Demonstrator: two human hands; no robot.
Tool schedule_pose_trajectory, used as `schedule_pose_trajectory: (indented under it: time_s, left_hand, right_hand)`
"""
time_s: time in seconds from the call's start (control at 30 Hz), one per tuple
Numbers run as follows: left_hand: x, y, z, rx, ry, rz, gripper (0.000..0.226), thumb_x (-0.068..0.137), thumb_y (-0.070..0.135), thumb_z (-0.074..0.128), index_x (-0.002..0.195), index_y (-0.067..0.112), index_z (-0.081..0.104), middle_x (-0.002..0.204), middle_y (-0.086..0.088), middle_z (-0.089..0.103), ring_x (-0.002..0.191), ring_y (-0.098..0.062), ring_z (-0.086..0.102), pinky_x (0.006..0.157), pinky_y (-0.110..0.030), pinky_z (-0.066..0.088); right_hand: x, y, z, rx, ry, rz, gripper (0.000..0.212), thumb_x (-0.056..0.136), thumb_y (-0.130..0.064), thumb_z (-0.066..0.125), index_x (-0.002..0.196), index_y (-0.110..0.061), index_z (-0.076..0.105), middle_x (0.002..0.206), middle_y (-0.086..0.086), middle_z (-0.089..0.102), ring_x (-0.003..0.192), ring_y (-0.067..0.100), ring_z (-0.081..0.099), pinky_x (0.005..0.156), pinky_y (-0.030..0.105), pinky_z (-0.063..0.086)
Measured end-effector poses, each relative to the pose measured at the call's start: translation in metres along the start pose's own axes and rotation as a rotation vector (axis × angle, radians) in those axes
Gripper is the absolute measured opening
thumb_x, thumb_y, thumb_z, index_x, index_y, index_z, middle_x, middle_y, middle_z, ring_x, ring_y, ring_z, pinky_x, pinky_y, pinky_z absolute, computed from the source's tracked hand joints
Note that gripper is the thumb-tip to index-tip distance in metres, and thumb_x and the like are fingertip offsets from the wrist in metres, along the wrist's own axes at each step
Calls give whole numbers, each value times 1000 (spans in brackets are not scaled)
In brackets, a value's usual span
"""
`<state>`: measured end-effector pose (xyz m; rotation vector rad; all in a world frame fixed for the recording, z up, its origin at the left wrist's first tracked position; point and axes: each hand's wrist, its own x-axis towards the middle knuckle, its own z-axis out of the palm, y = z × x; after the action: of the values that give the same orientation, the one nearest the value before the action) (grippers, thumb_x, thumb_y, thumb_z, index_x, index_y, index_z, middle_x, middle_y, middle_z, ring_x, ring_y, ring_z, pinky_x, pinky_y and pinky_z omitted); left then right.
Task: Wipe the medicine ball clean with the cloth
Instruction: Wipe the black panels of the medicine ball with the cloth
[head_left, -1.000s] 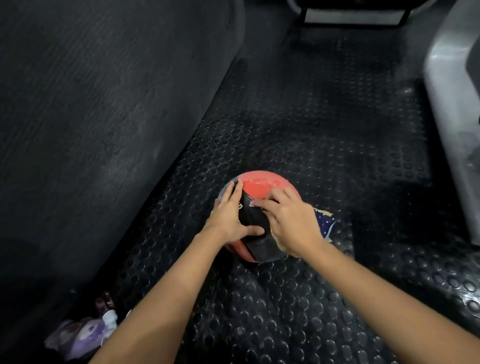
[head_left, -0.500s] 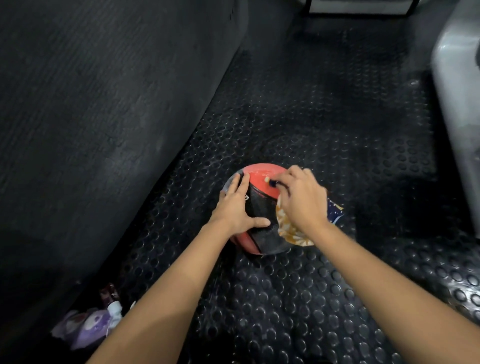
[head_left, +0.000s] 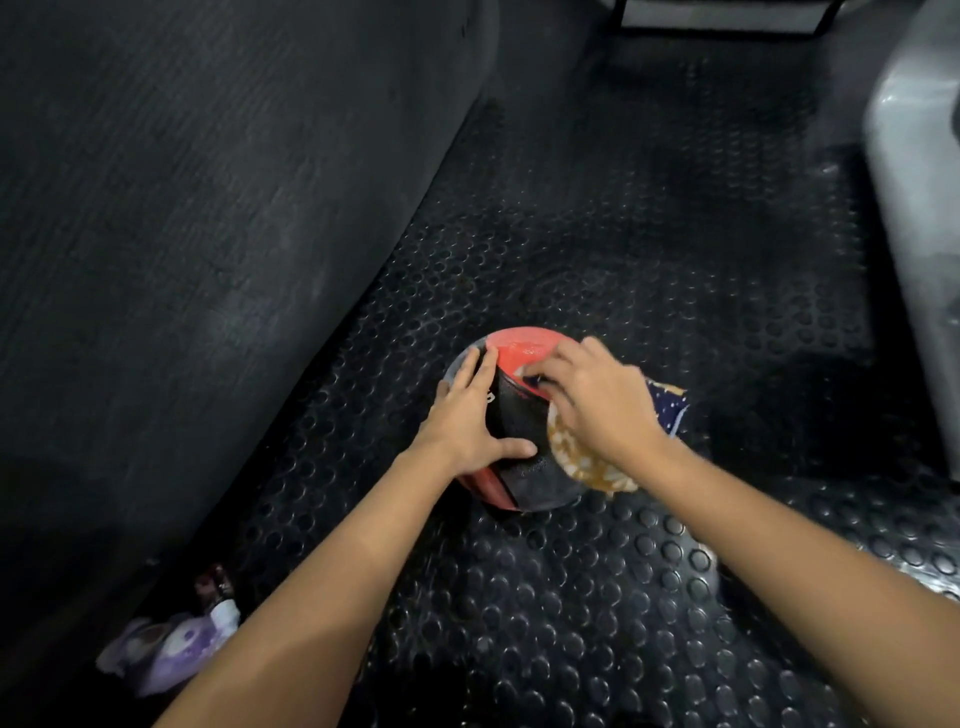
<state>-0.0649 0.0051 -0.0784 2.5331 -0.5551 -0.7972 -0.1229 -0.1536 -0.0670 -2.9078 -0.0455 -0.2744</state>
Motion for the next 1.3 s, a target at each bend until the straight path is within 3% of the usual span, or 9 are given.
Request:
schedule_pose_trajectory:
  time_s: [0.07, 0.17, 0.3, 0.47, 0.57, 0.8, 1.0, 1.17, 1.3]
  left_hand:
    - [0, 1, 2, 0, 0, 5, 124, 68, 48, 80, 150, 32, -11, 158, 13, -16, 147, -28, 0, 115, -53, 21]
    - [4, 1, 0, 5, -6, 21, 124, 67, 47, 81, 151, 32, -10, 159, 13, -14, 147, -27, 1, 116, -52, 20]
    - [13, -3, -22, 13, -54, 87, 121, 64, 34, 86, 153, 28, 3, 160, 8, -5, 147, -15, 5, 117, -32, 9]
    - [17, -11, -49, 53, -178, 112, 110, 69, 21, 84, 152, 23, 12, 160, -3, 8, 147, -17, 9, 116, -26, 10]
    - [9, -4, -45, -69, -144, 110, 89, 82, 30, 73, 151, 18, 20, 159, -2, 13, 146, -15, 12, 113, -21, 9]
    - [-3, 4, -22, 17, -111, 110, 100, 80, 37, 73, 153, 28, 5, 161, 4, -4, 147, -17, -3, 118, -37, 4]
    - [-8, 7, -13, 61, -118, 77, 101, 81, 41, 71, 152, 35, -1, 159, 11, -10, 146, -25, -12, 119, -49, 6]
    - [-15, -4, -13, 39, -101, 84, 102, 80, 40, 72, 152, 33, -1, 159, 11, -10, 147, -21, -11, 119, -47, 6]
    - [-23, -2, -11, 20, -104, 79, 103, 80, 37, 73, 152, 33, 0, 159, 12, -9, 146, -24, -12, 116, -49, 6]
  right_hand:
    - [12, 14, 3, 39, -31, 168, 25, 96, -28, 48, 116, -29, 63, 108, -5, 57, 102, 18, 49, 60, 30, 41]
    - [18, 18, 7, 58, -30, 261, 28, 98, -28, 44, 119, -29, 61, 112, -6, 55, 106, 18, 46, 67, 33, 44]
    - [13, 7, 4, 164, -55, 355, 26, 96, -27, 46, 117, -28, 61, 111, -5, 56, 106, 19, 49, 76, 36, 48]
    - [-6, -7, 4, 267, -38, 349, 24, 95, -27, 50, 114, -28, 63, 112, -9, 57, 106, 17, 52, 80, 37, 48]
    - [-18, -14, 5, 300, -45, 337, 24, 95, -29, 50, 115, -32, 62, 115, -13, 56, 110, 13, 49, 80, 35, 48]
    - [-24, -8, -1, 274, -77, 282, 22, 93, -32, 53, 112, -36, 63, 109, -15, 56, 106, 10, 50, 77, 30, 45]
    - [-4, -3, 3, 245, -6, 382, 23, 95, -27, 51, 110, -37, 64, 104, -9, 57, 103, 15, 50, 73, 32, 46]
    - [-31, -21, 5, 120, 37, 61, 18, 81, -21, 71, 98, -28, 73, 86, -6, 61, 83, 18, 58, 43, 20, 33]
    - [2, 2, 8, 146, -22, 329, 24, 95, -27, 50, 113, -32, 65, 105, -5, 57, 103, 18, 50, 65, 31, 43]
